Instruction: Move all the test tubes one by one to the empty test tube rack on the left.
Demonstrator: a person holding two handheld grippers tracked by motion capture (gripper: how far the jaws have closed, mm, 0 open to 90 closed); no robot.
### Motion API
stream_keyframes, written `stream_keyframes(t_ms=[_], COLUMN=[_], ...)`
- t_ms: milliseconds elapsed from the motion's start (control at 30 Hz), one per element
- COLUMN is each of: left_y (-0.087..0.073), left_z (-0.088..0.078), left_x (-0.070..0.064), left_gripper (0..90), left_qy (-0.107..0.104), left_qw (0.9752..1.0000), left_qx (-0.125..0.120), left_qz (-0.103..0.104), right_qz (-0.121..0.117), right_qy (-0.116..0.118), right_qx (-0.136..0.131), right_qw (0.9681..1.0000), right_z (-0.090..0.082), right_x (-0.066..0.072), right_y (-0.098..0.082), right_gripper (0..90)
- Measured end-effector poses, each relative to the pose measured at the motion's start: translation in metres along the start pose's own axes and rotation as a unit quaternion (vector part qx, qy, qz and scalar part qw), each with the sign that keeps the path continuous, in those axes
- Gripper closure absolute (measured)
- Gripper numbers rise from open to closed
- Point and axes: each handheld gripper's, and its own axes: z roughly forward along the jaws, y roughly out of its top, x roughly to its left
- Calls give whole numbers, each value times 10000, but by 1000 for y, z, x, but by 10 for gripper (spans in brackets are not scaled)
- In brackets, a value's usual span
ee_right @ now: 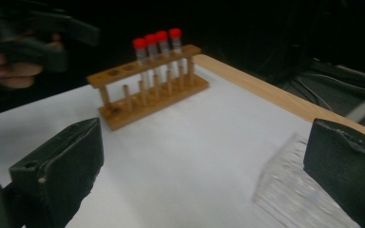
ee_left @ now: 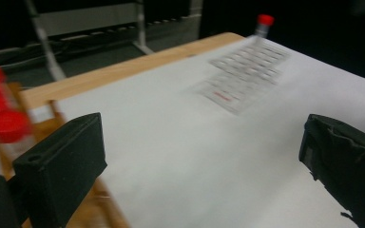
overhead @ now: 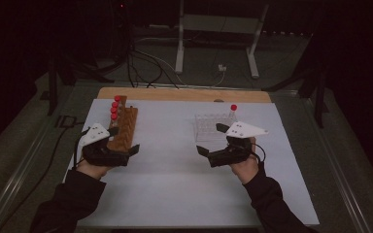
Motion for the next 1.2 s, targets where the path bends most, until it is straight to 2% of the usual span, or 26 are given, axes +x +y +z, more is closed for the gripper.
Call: stream_keyframes(t_ms=[67,133,200,333,367,400,467,600,767,900,967,1033,1067,1133,1200], left_y=[-2,-4,-7,-9,-10,-10,-10,-12,-13,-15,-15,-15,-15,-15,-15], left_z=[0,1,3,5,6,5,5,8,12,14,14,14,14,14,14], left_x=[-7,-13,-18,-23,-25,-26,-27,-30,-36,-39,-40,-41,-41,-41,-41], left_gripper=[24,25,25,25,25,25,25,25,25,25,25,25,25,25,25], left_qy=[-155,-421,-553,-780,-714,-753,-760,-877,-974,-1009,-1046,-1001,-1048,-1009,-1004], left_qw=[9998,9990,9982,9966,9971,9968,9968,9957,9944,9937,9933,9937,9933,9936,9937], left_qx=[-10,43,40,50,13,-4,-60,29,170,217,208,198,205,199,201], left_qz=[95,152,235,241,274,267,244,297,381,436,442,463,440,466,461], right_qz=[54,106,215,278,300,325,365,425,595,720,784,850,874,883,895], right_qy=[-79,-193,-285,-566,-645,-789,-909,-1242,-1451,-1662,-1739,-1801,-1817,-1907,-1874], right_qx=[-6,38,22,67,93,100,136,217,352,531,579,651,674,719,741], right_qw=[10000,9997,9994,9980,9974,9963,9951,9911,9870,9820,9799,9778,9771,9750,9754], right_z=[-2,-4,-6,-7,-7,-7,-7,-2,7,18,22,27,29,33,36], right_x=[-6,-12,-21,-37,-42,-48,-56,-76,-98,-113,-119,-125,-127,-131,-135], right_y=[0,0,-1,-4,-5,-7,-9,-17,-28,-38,-42,-45,-46,-48,-49], right_gripper=[0,0,0,0,0,0,0,0,0,1,54,63,71,174,228])
